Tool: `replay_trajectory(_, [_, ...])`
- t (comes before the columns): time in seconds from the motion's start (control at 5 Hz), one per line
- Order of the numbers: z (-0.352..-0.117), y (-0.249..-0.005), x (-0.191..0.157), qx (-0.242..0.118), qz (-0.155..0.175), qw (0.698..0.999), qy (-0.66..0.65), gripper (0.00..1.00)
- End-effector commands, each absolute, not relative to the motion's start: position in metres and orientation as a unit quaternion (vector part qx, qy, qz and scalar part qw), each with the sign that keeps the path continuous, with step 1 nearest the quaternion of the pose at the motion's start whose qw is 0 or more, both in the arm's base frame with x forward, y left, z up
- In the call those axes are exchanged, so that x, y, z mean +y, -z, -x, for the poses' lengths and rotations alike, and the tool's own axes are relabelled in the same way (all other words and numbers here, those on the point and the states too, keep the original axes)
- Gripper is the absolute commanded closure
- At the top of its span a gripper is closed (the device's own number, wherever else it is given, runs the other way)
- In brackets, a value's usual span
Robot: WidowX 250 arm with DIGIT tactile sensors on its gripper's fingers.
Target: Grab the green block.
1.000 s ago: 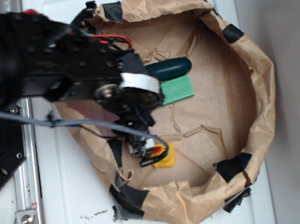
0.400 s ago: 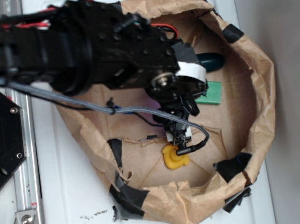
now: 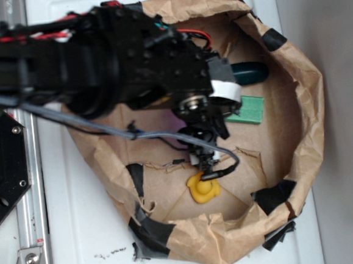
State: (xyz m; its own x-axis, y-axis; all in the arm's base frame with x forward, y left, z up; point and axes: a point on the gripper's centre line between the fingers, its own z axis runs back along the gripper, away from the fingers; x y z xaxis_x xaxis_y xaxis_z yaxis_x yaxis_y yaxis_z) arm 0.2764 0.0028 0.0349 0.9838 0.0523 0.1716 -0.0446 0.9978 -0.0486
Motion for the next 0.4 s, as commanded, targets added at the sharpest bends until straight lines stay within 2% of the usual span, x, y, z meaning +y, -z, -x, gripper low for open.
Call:
replay_trajectory(0.0, [-0.284, -0.098, 0.015, -0.149, -0.024, 0.988, -0.016, 0.0])
replay_trajectory(0.2, [-0.295, -0.103, 0.023, -0.161, -0.03, 0.986, -0.004, 0.0])
